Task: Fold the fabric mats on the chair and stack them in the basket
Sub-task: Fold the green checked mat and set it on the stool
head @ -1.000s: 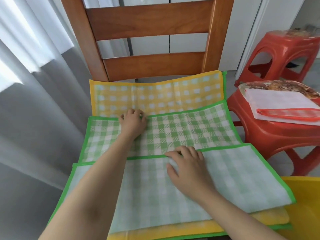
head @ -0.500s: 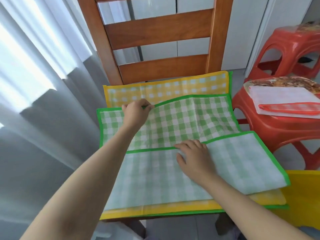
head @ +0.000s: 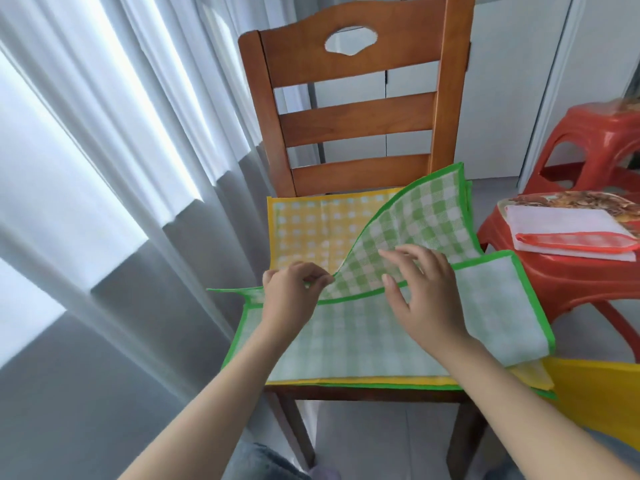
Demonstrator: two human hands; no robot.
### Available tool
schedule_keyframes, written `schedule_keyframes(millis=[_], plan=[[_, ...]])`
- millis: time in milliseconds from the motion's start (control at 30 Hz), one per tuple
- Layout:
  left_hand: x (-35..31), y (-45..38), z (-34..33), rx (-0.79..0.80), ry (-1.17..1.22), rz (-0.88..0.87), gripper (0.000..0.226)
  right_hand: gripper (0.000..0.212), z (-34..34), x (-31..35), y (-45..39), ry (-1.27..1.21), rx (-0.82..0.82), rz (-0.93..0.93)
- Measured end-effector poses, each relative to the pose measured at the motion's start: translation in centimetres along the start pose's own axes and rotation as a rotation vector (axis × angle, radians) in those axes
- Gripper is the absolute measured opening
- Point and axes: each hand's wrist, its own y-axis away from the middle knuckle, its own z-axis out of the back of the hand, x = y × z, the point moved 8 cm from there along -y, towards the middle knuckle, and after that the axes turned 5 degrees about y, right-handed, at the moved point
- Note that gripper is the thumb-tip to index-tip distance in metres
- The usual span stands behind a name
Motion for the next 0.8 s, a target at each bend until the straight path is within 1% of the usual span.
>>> schedule_keyframes(millis=[100, 167, 233, 367, 433, 567, 700, 800], plan=[[1.6, 2.9, -1.2, 0.07, 0.044, 0.015, 0.008, 0.04, -0.3, 0.2, 0.3, 0.042, 0.051, 0.025], [2.5, 4.5, -1.9, 0.111, 0.112, 0.055, 0.008, 0.041, -1.0, 0.9, 0.5, 0.097, 0.111, 0.083], [3.1, 5.6, -2.5, 0.15, 0.171, 0.087, 0.008, 0.041, -1.6, 1.8, 0.8, 0.155, 0.134, 0.149], [3.8, 6.2, -3.7, 0.21, 0.146, 0.118, 0.008, 0.036, -1.3, 3.8, 1.3, 0.21, 0.066, 0.287], [4.2, 6.4, -4.4, 0.272, 0.117, 0.123, 0.009, 0.036, -1.0, 4.2, 1.3, 0.236, 0.05, 0.32], [5.4, 7.0, -5.6, 0.432, 0.105, 0.199, 0.009, 0.035, -1.3, 3.1, 1.4, 0.337, 0.121, 0.278], [6.2, 7.1, -5.8, 0.497, 0.094, 0.22, 0.009, 0.038, -2.3, 0.8, 2.4, 0.451, 0.223, 0.158], [6.2, 7.3, -6.1, 0.54, 0.076, 0.208, 0.008, 0.041, -3.1, -0.5, 3.4, 0.5, 0.285, 0.133]])
